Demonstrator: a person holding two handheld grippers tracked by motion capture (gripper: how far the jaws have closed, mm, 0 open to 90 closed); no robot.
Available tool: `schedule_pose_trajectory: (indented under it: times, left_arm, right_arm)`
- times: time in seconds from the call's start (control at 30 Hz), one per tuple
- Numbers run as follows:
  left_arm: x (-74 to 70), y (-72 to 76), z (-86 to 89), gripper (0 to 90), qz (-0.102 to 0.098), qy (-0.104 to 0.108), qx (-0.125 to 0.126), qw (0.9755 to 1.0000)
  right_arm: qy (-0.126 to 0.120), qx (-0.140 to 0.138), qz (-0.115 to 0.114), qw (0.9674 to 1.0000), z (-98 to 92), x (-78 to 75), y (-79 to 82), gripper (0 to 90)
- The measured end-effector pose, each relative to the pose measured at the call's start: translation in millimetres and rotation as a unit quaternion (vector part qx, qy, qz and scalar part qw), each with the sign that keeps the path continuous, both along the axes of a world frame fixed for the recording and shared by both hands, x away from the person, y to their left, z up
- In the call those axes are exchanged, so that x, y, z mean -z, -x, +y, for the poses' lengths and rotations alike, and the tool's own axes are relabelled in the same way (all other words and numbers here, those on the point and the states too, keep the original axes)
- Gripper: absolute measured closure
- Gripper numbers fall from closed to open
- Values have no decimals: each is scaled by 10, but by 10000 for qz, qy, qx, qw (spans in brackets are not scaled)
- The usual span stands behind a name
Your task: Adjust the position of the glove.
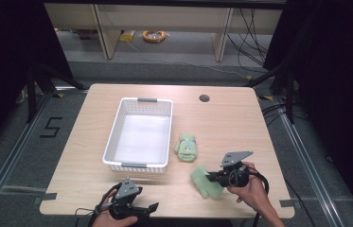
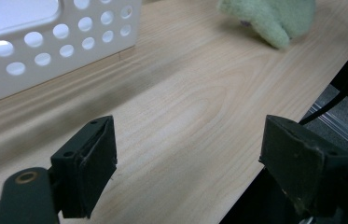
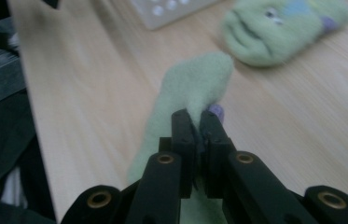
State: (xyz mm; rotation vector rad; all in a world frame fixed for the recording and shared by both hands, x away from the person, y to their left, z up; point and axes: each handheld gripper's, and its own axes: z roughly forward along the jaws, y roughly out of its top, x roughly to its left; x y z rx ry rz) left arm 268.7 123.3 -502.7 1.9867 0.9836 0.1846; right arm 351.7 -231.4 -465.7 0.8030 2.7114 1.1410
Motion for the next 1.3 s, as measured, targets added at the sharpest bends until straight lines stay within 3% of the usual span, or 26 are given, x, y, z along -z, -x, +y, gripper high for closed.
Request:
schedule_pose_trajectory:
  times: [0.07, 0.13, 0.17, 0.27, 0.3, 0.43, 0.47, 0.53, 0.63, 0.7, 0.73, 0.77, 0.83, 0.9, 0.93, 0.97, 1.0, 1.03, 1.07, 1.1, 1.13, 1.17, 1.23, 1.3]
  left_arm:
    - [-7, -5, 24, 177, -44, -111, 74, 9999]
    - [-11, -1, 10, 177, -16, 7, -2, 10000]
    - [-16, -3, 18, 177, -24, -39, 35, 10000]
    - [-18, -5, 14, 177, -23, -27, 44, 10000]
    - [-18, -6, 12, 177, -23, -32, 49, 10000]
    - [-10, 7, -21, 177, 62, 33, 22, 10000]
    - [-13, -9, -5, 177, -12, -146, 148, 9998]
    - [-11, 4, -43, 177, 72, 54, 52, 9999]
    - [-17, -12, -60, 177, -54, 3, 76, 10000]
    - [-27, -32, -52, 178, -21, -129, 180, 9998]
    - [-21, -24, -85, 182, 18, 74, 123, 9999]
    - [-16, -29, -99, 184, 1, 80, 118, 9999]
    - [-17, -38, -125, 185, -2, 45, 167, 9999]
    - [-24, -54, -135, 193, -24, -59, 230, 9997]
    - [-27, -57, -155, 193, -11, 16, 228, 9997]
    - [-36, -67, -154, 193, -21, -75, 271, 9996]
    - [-30, -73, -175, 199, -38, 11, 221, 9997]
    - [-41, -82, -168, 199, -5, -61, 279, 9996]
    - [-42, -89, -191, 200, 0, 8, 194, 9998]
    - [-43, -98, -198, 200, 24, 55, 190, 9998]
    - [-57, -113, -190, 203, 74, 3, 268, 9996]
    - [-61, -122, -204, 208, 17, 54, 235, 9997]
    - [-91, -155, -200, 236, 4, -50, 327, 9995]
    - [-97, -165, -229, 257, 6, 84, 296, 9995]
  right_arm:
    - [-21, -497, 31, 9988, 139, -53, 34, 870]
    - [-9, -586, 29, 9983, 179, -55, 43, 869]
    - [-6, -834, 24, 9965, 247, -49, 47, 869]
    - [59, -1073, 144, 9941, 389, -41, 69, 870]
    - [51, -1261, 152, 9919, 440, -23, 57, 869]
    - [149, -1436, 207, 9893, 541, 33, 26, 868]
    - [211, -1461, 218, 9888, 550, 40, 16, 868]
    - [250, -1479, 281, 9883, 585, 72, 3, 868]
    - [404, -1558, 319, 9864, 612, 141, -34, 867]
    - [519, -1604, 367, 9850, 625, 220, -56, 866]
    - [532, -1644, 347, 9843, 629, 245, -66, 866]
    - [583, -1574, 433, 9849, 627, 257, -61, 866]
    - [601, -1626, 297, 9844, 627, 264, -90, 864]
    - [597, -1614, 324, 9845, 629, 266, -80, 859]
    - [571, -1622, 334, 9845, 634, 267, -75, 851]
    - [569, -1598, 327, 9850, 634, 265, -74, 830]
    - [595, -1533, 197, 9862, 623, 257, -78, 740]
    - [595, -1533, 197, 9862, 623, 257, -78, 740]
    - [543, -1462, 240, 9875, 620, 244, -62, 694]
    - [458, -1333, 100, 9900, 591, 219, -69, 670]
    - [479, -1194, 97, 9916, 560, 197, -62, 657]
    - [322, -1048, 132, 9939, 522, 164, -44, 633]
    - [98, -721, 180, 9972, 395, 89, 3, 630]
    - [43, -421, 149, 9990, 278, 50, 64, 631]
